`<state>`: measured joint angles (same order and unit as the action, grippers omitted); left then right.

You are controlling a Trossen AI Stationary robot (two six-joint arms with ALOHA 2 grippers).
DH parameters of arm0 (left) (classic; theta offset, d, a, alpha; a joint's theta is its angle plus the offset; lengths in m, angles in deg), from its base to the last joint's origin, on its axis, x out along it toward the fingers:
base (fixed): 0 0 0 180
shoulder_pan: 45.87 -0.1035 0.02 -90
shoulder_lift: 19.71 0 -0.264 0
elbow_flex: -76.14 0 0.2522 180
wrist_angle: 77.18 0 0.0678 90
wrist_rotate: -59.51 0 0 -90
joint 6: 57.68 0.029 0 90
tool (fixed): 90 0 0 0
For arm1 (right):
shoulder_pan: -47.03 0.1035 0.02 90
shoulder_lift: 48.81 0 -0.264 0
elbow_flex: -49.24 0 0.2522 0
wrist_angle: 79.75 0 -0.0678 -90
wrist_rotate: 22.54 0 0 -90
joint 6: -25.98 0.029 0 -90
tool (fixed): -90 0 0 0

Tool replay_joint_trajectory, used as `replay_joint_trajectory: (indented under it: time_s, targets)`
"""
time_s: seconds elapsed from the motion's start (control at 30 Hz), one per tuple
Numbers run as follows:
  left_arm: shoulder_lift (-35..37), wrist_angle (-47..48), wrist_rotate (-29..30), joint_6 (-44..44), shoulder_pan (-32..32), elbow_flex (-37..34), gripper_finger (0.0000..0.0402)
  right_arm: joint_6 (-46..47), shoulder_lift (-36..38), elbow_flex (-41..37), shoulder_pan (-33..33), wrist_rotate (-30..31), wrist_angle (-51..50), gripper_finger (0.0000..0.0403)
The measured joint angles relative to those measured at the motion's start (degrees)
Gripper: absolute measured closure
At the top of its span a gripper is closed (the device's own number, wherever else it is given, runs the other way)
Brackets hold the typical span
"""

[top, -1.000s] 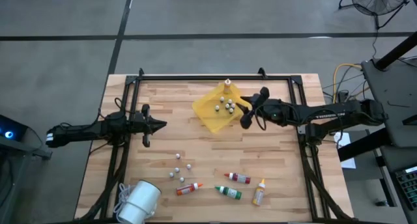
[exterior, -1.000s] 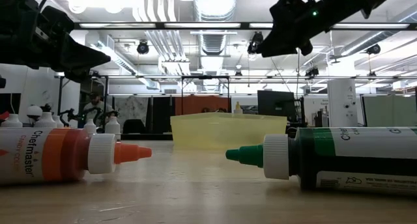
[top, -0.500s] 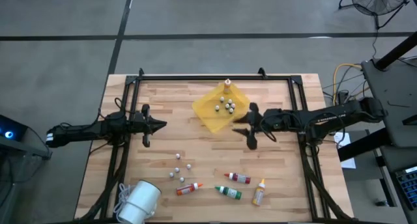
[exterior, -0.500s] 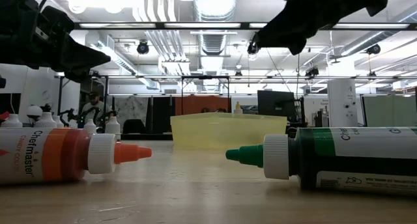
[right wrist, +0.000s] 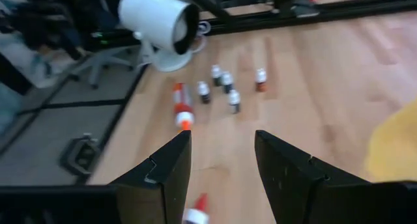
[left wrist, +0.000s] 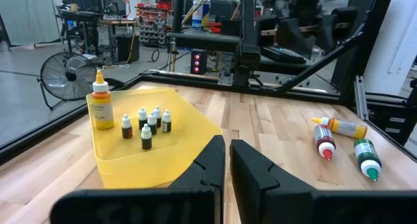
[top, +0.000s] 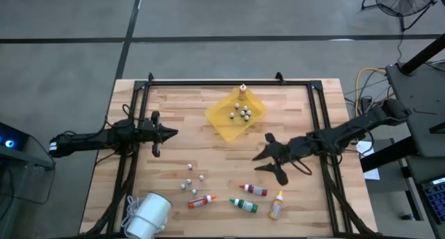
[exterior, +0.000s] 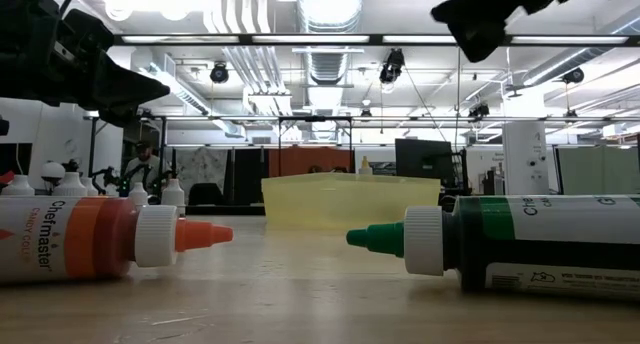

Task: Pick & Place food coloring
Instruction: Put the large yellow food coloring bottle into the yellow bin

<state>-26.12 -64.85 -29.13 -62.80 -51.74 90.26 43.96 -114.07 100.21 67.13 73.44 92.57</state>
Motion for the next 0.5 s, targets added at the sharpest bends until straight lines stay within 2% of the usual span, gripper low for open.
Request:
replay_joint_trajectory:
  time_s: [0.27,0.5]
  targets:
    - [0.0,0.0,0.0,0.0,0.04,0.0,0.0402,5.95,0.0,0.04,5.5,0.02,1.59,0.0241]
    - [0.0,0.01,-0.02,0.0,0.04,0.0,0.0402,4.7,-0.07,1.16,9.98,0.0,1.45,0.0243]
